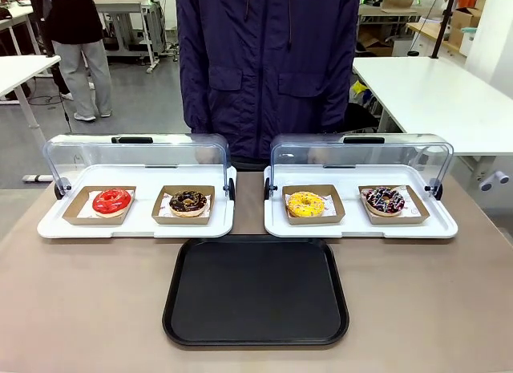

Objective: Move the fourth donut from the left to the tray.
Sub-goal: Pick up the Paper togo box containing the Donut indicated by the person and place it on the Handle tray.

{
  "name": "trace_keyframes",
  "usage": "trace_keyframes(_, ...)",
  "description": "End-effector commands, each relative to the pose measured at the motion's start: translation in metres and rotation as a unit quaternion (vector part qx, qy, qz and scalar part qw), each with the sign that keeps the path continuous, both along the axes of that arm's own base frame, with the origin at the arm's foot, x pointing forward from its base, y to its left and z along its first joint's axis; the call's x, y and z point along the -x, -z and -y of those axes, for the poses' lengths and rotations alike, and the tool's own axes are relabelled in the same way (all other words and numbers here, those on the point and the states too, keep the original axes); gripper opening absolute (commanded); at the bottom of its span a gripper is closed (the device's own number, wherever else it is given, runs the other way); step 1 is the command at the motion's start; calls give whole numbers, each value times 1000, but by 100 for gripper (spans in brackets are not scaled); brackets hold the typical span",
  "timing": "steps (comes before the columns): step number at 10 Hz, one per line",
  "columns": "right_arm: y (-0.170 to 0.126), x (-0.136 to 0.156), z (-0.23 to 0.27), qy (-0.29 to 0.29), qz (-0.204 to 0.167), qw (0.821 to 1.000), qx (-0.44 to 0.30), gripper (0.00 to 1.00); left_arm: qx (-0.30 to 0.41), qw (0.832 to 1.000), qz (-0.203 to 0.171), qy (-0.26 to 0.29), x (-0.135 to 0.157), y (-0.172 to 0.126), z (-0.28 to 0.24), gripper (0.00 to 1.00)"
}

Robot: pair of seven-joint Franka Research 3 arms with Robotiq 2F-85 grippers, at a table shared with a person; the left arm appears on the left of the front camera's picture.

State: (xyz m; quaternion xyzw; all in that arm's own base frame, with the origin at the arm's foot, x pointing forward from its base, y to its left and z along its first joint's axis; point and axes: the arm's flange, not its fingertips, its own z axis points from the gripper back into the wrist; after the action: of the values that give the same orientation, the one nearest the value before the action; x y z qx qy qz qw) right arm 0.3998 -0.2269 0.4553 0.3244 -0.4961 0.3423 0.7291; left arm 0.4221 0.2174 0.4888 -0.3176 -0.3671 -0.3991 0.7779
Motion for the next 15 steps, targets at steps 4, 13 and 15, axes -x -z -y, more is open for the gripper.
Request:
trace_keyframes(4, -1, 0, -1, -2, 5, 1000, -4, 100, 3, 1000, 1, 3, 1, -1, 0, 100)
trace_keyframes(13, -1, 0, -1, -2, 5, 1000, -4, 100, 3, 1000, 1, 3, 1, -1, 0, 100)
trace_keyframes(15, -1, 0, -1, -2, 5, 1000, -4, 100, 3, 1000, 1, 3, 1, -1, 0, 100)
